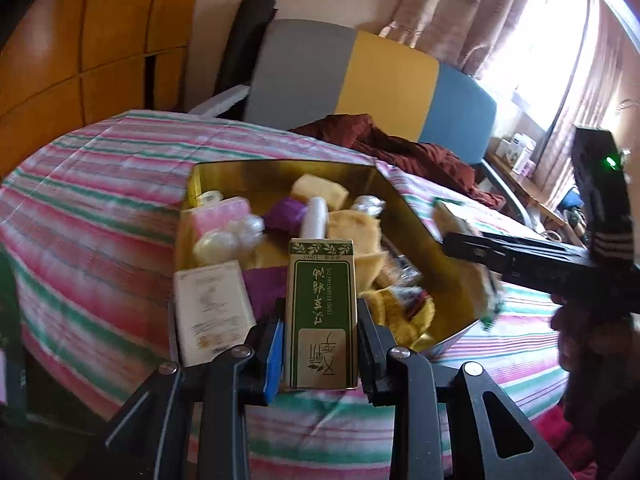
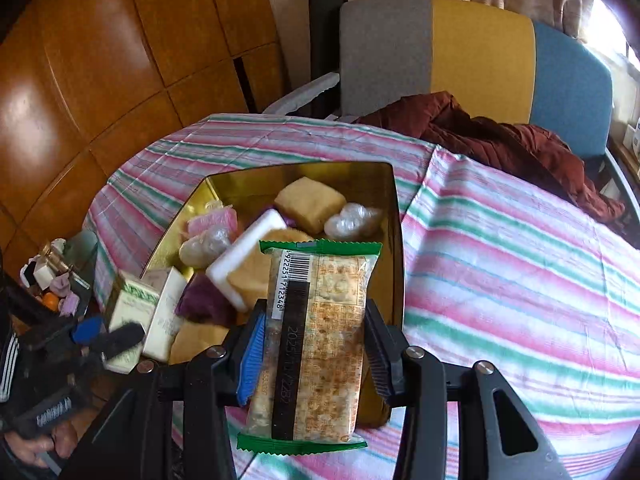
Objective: Organize objects
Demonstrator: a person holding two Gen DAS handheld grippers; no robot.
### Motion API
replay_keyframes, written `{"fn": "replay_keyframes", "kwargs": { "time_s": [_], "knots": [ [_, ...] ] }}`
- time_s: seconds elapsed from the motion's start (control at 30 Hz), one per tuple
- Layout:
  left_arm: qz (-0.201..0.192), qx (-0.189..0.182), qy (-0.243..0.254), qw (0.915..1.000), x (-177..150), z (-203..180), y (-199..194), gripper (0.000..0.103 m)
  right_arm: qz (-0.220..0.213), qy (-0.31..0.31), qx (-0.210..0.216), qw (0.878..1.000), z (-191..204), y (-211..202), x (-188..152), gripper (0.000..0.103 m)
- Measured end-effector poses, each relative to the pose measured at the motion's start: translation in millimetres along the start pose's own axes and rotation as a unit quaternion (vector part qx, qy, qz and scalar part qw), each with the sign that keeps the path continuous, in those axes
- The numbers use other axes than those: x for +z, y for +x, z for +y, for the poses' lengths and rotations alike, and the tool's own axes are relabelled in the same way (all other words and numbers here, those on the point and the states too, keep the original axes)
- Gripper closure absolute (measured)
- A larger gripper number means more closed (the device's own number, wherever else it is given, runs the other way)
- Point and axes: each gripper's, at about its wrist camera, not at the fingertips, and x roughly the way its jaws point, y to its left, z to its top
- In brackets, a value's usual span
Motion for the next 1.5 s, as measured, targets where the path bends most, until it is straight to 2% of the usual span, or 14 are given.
{"fn": "replay_keyframes", "kwargs": {
  "time_s": [0.1, 0.23, 0.3, 0.57, 0.67, 0.8, 0.83, 1.0, 1.1, 1.13, 1.17, 1.4, 1.5],
  "knots": [
    [-0.004, -0.010, 0.007, 0.9999, 9.6, -9.7, 7.1, 0.072, -0.001, -0.007, -0.012, 1.000, 1.7, 10.9, 11.6, 0.055],
    [0.005, -0.009, 0.007, 0.9999, 16.0, -15.2, 21.2, 0.072, 0.002, 0.006, -0.024, 1.000, -2.2, 17.6, 13.4, 0.035],
    [0.013, -0.009, 0.005, 0.9999, 15.2, -14.7, 27.7, 0.072, 0.003, 0.010, -0.021, 1.000, -4.1, 16.9, 8.2, 0.033],
    [0.029, -0.005, -0.008, 0.9995, 10.7, -8.1, 39.9, 0.072, -0.006, 0.008, -0.060, 0.998, -3.5, 5.5, -15.4, 0.027],
    [0.031, -0.004, -0.013, 0.9994, 14.4, -7.6, 43.8, 0.072, -0.037, -0.006, -0.097, 0.995, 1.8, -8.5, -18.7, 0.027],
    [0.033, 0.002, -0.016, 0.9993, 19.8, -9.3, 51.1, 0.072, -0.116, -0.007, -0.179, 0.977, 6.8, -38.1, -24.1, 0.027],
    [0.034, 0.005, -0.016, 0.9993, 20.4, -9.9, 53.2, 0.072, -0.123, -0.003, -0.188, 0.974, 7.5, -41.6, -25.1, 0.027],
    [0.040, 0.008, -0.005, 0.9992, 21.5, -17.6, 63.6, 0.071, -0.089, 0.025, -0.152, 0.984, -1.7, -39.0, -22.9, 0.027],
    [0.035, 0.015, -0.003, 0.9993, 21.1, -17.9, 63.6, 0.052, -0.086, 0.053, -0.108, 0.989, -8.1, -41.3, -25.2, 0.025],
    [0.030, 0.019, -0.004, 0.9993, 20.6, -16.8, 62.2, 0.044, -0.087, 0.061, -0.098, 0.989, -8.8, -42.8, -26.6, 0.019],
    [0.022, 0.024, -0.006, 0.9994, 20.3, -14.7, 59.6, 0.039, -0.089, 0.067, -0.091, 0.990, -10.3, -43.8, -27.2, 0.016],
    [0.000, 0.058, 0.006, 0.9983, 18.0, -6.1, 48.1, 0.035, -0.056, 0.082, -0.056, 0.994, -9.6, -34.1, -32.6, 0.011],
    [-0.009, 0.077, 0.016, 0.9968, 14.3, -4.8, 41.8, 0.033, -0.047, 0.082, -0.067, 0.993, -9.0, -30.2, -36.6, 0.010]
  ]
}}
